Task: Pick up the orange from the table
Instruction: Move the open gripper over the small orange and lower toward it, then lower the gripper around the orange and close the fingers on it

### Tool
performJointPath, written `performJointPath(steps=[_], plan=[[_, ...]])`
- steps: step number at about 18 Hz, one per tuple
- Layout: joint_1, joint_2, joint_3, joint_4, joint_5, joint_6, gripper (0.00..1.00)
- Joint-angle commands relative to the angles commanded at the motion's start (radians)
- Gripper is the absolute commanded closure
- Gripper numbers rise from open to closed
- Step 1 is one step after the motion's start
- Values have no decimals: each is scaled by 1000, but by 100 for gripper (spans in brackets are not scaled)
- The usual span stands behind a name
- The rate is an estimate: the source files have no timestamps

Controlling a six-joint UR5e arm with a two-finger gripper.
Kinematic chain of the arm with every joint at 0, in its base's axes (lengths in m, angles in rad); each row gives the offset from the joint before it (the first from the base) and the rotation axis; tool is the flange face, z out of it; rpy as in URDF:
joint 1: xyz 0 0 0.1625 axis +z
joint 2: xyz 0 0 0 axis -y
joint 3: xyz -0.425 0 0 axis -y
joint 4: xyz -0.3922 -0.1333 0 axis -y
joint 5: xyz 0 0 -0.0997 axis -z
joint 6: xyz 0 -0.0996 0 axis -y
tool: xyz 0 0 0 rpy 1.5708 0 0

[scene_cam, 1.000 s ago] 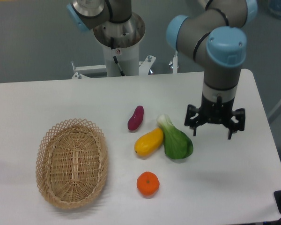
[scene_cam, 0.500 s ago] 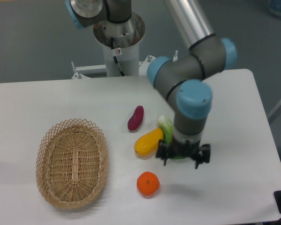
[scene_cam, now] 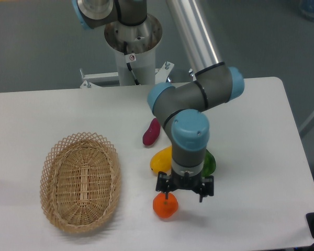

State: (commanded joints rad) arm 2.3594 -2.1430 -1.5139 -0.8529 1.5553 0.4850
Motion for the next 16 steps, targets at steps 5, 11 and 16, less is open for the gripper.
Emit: performJointPath(steps=[5,11,16], plan=[[-20,-18,-37,15,9,-19,0],[-28,-41,-25,15,-47,-28,0],[-28,-61,-20,18,-47,-23,0]])
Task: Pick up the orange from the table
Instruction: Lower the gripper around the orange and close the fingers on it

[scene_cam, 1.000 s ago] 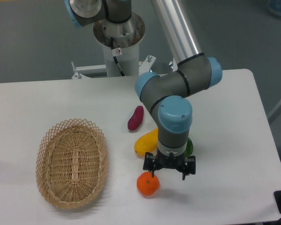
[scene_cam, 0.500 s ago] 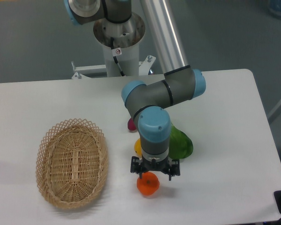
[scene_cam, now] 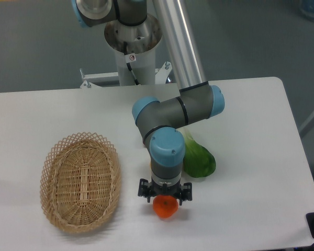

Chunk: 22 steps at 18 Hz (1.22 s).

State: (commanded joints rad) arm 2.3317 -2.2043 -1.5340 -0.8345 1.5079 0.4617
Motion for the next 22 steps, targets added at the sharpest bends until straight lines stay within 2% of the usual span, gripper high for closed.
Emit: performJointPath(steps=[11,12,14,15,22], plan=[[2,-20,2,2,2,-3,0],[0,-18,2,2,2,-3,3],[2,-17,0,2,2,-5,25],[2,-17,0,2,2,-5,30],[2,-8,2,2,2,8,39]])
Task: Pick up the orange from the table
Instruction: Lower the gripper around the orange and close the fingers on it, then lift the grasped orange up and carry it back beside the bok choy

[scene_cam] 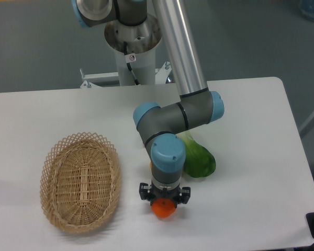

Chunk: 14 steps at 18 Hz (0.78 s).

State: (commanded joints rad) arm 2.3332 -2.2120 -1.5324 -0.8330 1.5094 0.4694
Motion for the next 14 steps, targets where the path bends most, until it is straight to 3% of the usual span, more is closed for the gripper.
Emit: performJointPath(steps=[3,6,8,14], plan=[[2,8,3,0,5,5,40],[14,50,17,-3,8,40,41],[58,116,18,-9,14,106,41],[185,227,29,-70,29,371,42]])
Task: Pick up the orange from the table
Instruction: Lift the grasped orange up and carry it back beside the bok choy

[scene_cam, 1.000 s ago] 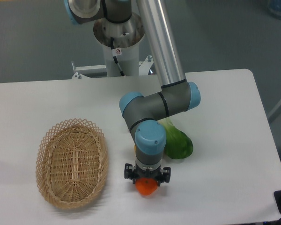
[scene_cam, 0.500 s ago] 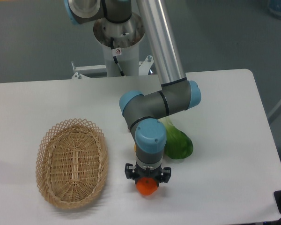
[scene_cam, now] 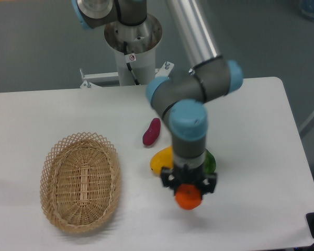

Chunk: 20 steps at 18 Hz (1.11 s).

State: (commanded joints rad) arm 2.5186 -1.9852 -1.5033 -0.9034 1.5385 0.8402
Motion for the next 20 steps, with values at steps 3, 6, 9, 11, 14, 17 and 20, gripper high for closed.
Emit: performJointPath(steps=[3,6,9,11,14,17,20], plan=[[86,58,0,-72,2,158,42],[161,104,-2,-173,-3,331,42],[199,120,-3,-218,-4,378,42],[209,123,-2,-219,-8,387,41],[207,126,-2,-218,-9,387,42],[206,126,-2,-219,-18,385,42],[203,126,-2,-219,-27,378,42]])
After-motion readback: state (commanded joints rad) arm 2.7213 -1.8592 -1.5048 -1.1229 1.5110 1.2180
